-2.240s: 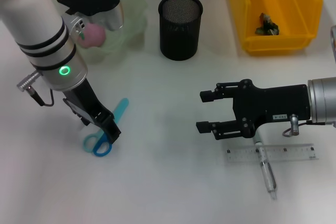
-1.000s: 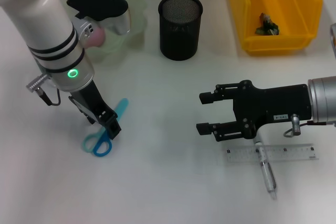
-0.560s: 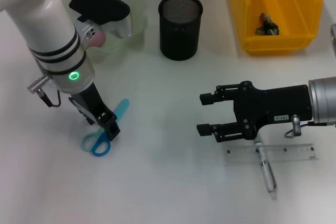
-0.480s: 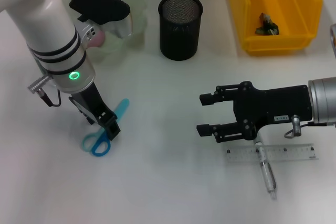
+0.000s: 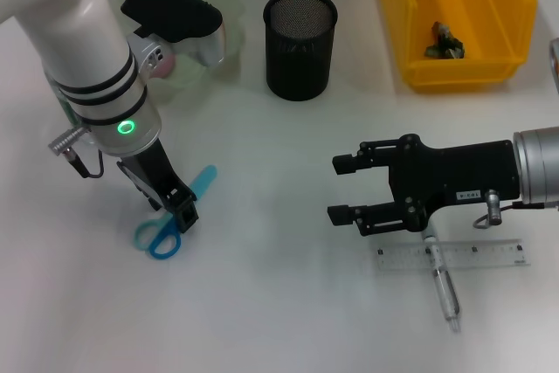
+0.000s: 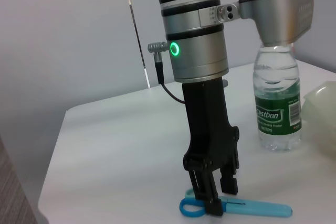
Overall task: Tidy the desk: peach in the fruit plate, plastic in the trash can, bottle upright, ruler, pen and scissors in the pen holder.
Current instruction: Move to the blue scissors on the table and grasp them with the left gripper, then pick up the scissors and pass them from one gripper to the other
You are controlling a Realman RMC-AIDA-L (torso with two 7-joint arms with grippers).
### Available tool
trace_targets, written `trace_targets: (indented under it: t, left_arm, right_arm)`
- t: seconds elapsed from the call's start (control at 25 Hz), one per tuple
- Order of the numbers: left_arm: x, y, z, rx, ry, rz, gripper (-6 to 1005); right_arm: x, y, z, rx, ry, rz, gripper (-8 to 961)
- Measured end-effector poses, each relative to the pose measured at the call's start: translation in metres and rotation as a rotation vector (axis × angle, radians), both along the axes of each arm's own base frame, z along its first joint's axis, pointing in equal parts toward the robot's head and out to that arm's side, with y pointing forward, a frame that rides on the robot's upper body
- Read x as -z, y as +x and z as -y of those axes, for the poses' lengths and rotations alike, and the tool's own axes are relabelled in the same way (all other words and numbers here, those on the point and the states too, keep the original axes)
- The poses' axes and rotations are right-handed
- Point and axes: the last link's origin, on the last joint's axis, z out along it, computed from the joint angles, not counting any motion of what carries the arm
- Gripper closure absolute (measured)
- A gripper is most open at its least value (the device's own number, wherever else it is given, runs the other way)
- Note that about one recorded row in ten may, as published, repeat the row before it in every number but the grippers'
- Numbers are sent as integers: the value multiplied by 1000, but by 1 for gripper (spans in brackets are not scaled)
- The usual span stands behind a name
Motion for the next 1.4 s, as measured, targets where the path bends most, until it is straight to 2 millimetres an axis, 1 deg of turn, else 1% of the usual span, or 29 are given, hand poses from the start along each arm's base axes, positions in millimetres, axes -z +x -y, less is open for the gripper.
trace_targets:
  t: [0.68,0.92,1.0,1.4]
  left_arm:
    - [1,-3,2,6,-21,-6,503]
    - [1,-2,1,16,-22,-4,624]
    - [2,-2,1,22,-27,-4,734]
    - [4,-1,2,35,-38,-9,730]
  right_arm:
    - [0,1,1,7,-1,0,231]
    - [0,0,0,12,-3,-1,231]
    - [0,0,0,12,-3,-1,231]
    - [0,0,0,13,-4,-1,230]
